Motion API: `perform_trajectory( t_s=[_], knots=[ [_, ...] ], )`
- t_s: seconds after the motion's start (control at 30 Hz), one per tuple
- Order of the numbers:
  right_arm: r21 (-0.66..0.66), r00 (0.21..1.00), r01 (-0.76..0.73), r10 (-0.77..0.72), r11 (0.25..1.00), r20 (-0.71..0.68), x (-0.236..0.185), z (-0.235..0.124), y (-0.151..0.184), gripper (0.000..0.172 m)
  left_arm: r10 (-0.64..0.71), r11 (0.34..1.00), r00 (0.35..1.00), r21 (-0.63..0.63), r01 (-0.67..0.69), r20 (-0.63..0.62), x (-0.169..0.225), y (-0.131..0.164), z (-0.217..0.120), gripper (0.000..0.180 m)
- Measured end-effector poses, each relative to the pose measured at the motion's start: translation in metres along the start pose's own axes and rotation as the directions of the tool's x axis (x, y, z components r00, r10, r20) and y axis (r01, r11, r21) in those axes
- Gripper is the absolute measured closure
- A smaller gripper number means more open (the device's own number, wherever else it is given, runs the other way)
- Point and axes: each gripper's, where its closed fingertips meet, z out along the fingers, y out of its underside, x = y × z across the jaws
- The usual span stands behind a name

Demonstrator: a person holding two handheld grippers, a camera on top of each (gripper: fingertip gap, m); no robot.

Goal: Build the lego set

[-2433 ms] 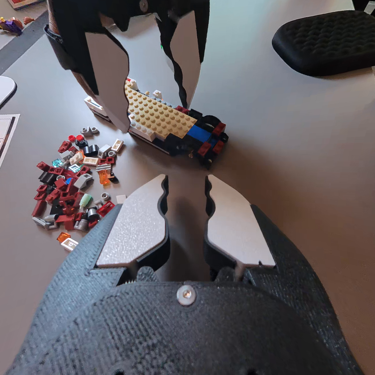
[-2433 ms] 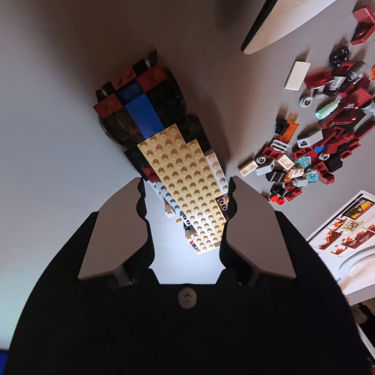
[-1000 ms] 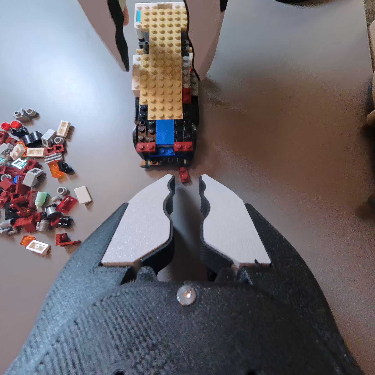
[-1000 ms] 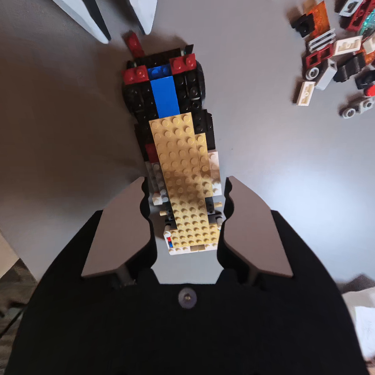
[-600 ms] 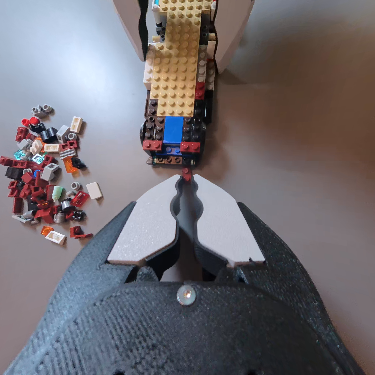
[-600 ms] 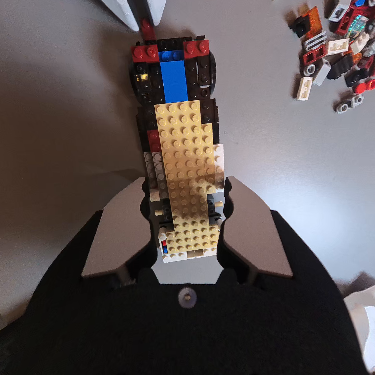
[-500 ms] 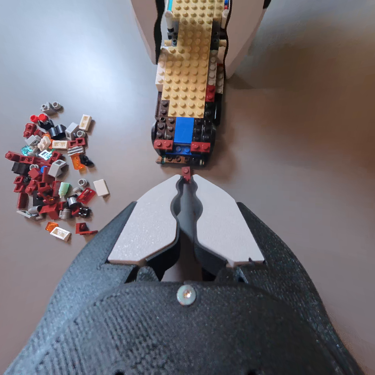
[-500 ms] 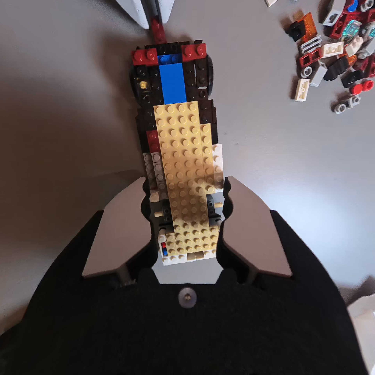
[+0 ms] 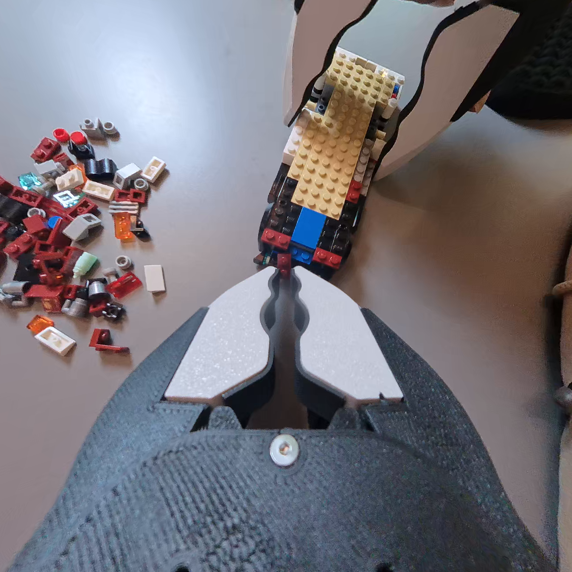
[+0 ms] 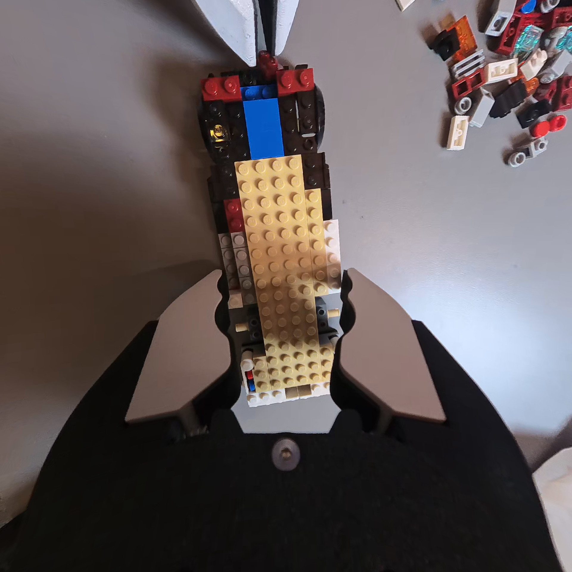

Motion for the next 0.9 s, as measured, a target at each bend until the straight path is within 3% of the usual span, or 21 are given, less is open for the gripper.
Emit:
perform_trajectory(
  t_s=[0.47, 0.77, 0.9],
  knots=[
    [0.000, 1.000, -0.002, 0.002, 1.000, 0.002, 0.000, 0.000, 0.000, 0.102, -0.095, 0.995, 0.986, 0.024, 0.099, -0.136, 0.014, -0.003, -0.003, 0.165],
    [-0.006, 1.000, 0.000, 0.000, 1.000, 0.003, 0.000, 0.000, 0.000, 0.102, -0.044, 0.999, 0.992, -0.007, 0.043, -0.116, 0.011, 0.004, -0.009, 0.165],
    [-0.005, 1.000, 0.000, 0.000, 1.000, 0.002, 0.000, 0.000, 0.000, 0.102, 0.069, 0.994, 0.994, -0.085, -0.076, -0.081, 0.004, 0.017, -0.017, 0.162]
  ],
)
